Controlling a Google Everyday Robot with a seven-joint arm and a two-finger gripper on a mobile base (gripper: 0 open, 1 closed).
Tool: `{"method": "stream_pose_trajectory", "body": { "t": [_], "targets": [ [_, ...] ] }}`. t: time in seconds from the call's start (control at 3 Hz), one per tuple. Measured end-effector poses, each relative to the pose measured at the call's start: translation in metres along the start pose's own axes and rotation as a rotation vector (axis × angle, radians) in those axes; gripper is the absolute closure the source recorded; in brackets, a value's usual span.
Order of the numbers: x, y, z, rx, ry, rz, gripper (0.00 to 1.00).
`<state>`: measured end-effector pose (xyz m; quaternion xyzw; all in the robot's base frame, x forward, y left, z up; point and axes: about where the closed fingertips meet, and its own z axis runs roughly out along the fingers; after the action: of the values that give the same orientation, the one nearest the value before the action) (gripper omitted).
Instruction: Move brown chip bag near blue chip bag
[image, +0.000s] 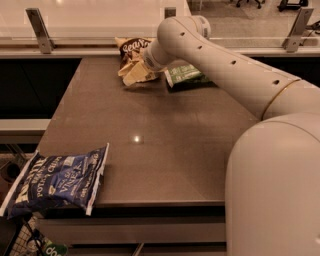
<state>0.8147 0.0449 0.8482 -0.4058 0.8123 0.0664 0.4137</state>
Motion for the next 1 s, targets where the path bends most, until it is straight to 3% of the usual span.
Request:
{"method": "stream_pose_trajectory", "body": {
  "t": [0.33, 1.0],
  "targets": [
    [-0.0104, -0.0089, 0.0221, 0.018, -0.045, -0.006, 0.0],
    [-0.0088, -0.0054, 0.026, 0.012, -0.04, -0.007, 0.42]
  ]
}}
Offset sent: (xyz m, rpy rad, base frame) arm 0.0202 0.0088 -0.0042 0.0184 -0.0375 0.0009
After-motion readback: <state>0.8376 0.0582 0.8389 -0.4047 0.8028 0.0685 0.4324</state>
